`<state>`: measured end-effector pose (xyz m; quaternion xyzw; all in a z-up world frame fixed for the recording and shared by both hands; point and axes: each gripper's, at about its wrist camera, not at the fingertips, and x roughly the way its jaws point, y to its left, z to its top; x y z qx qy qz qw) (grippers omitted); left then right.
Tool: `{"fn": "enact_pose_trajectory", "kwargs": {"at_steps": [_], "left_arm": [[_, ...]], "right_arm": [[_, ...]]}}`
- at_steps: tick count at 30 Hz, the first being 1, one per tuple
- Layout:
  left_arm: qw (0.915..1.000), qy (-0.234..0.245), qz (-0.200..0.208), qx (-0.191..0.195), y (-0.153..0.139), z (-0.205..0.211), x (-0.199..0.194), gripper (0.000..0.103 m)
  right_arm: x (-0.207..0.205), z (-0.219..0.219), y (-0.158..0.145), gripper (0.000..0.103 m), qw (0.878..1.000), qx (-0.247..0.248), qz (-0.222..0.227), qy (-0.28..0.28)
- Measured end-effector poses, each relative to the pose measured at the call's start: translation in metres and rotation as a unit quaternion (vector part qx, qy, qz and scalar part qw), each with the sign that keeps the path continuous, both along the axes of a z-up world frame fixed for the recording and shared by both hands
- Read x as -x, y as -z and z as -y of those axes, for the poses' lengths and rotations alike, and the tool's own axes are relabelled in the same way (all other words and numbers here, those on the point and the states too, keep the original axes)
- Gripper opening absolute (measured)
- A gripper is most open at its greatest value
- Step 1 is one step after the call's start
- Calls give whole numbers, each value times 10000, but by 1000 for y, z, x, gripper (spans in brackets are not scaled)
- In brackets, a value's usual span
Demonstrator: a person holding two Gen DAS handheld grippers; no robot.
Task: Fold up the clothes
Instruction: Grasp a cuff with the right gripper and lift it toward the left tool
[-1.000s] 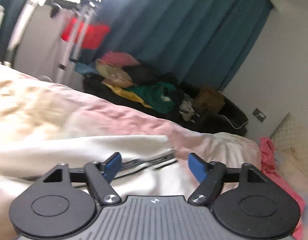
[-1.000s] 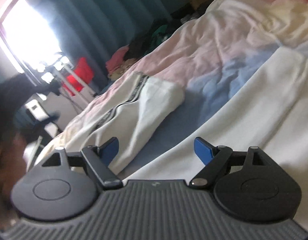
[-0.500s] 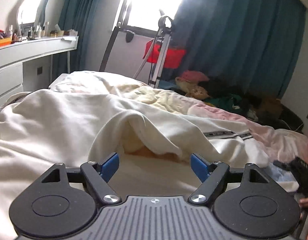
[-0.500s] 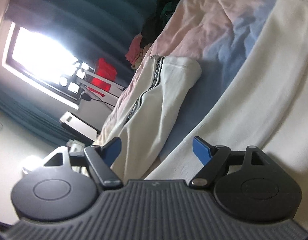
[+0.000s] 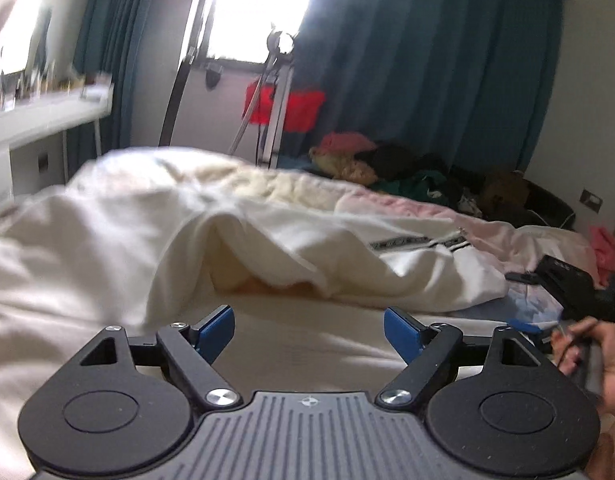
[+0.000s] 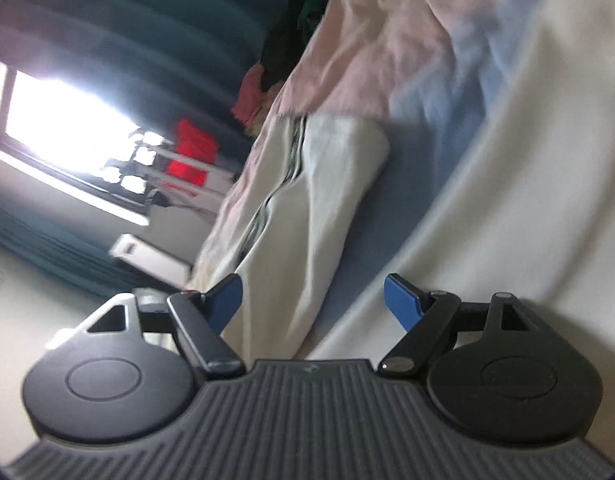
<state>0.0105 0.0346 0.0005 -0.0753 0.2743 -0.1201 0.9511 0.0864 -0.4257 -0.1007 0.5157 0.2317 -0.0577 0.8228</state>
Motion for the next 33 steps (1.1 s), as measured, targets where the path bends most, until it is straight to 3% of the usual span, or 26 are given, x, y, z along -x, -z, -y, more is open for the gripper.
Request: {"fn": "enact_pose_trajectory", "kwargs": {"at_steps": [4,6,8,11,14,18,21,23,28,29,31,33], "left_arm": [[9990,-57,-347,292,14,-8,-11,84],[9980,-97,-475,416,18,-11,-17,84],[9971,-102,-561,501,23,-11,-23,84],[9969,-59,-665,423,29,-7,-33,84],[9969,-39,-688,390,32,-7,-36,84],[9969,21,-691,380,35,-6,-35,84],[9966,73,-704,418,34,-5,-34,84],[9964,86,-696,467,33,-6,-32,84],[9971,85,-661,375,33,-5,-32,84],[9972,83,-654,345,33,-4,-32,84],[9977,72,-612,267,33,-2,-32,84],[9982,37,-566,182,31,-1,-32,83]], "right_arm": [[-49,1,4,78,9977,558,-324,205],[-73,-2,7,62,9935,789,-768,273],[-93,-1,2,31,9888,959,-1068,407],[-123,4,-27,15,9846,1199,-1191,443],[-145,7,-80,14,9810,1663,-883,470],[-141,13,-153,14,9724,2196,31,789],[-103,26,-160,14,9518,2729,646,1246],[-78,43,-135,14,9461,2824,504,1501],[-14,94,-19,14,9595,2087,-770,1726],[-5,99,-4,14,9622,1925,-856,1729],[11,105,16,14,9676,1641,-817,1736],[13,105,7,14,9679,1701,-685,1720]]}}
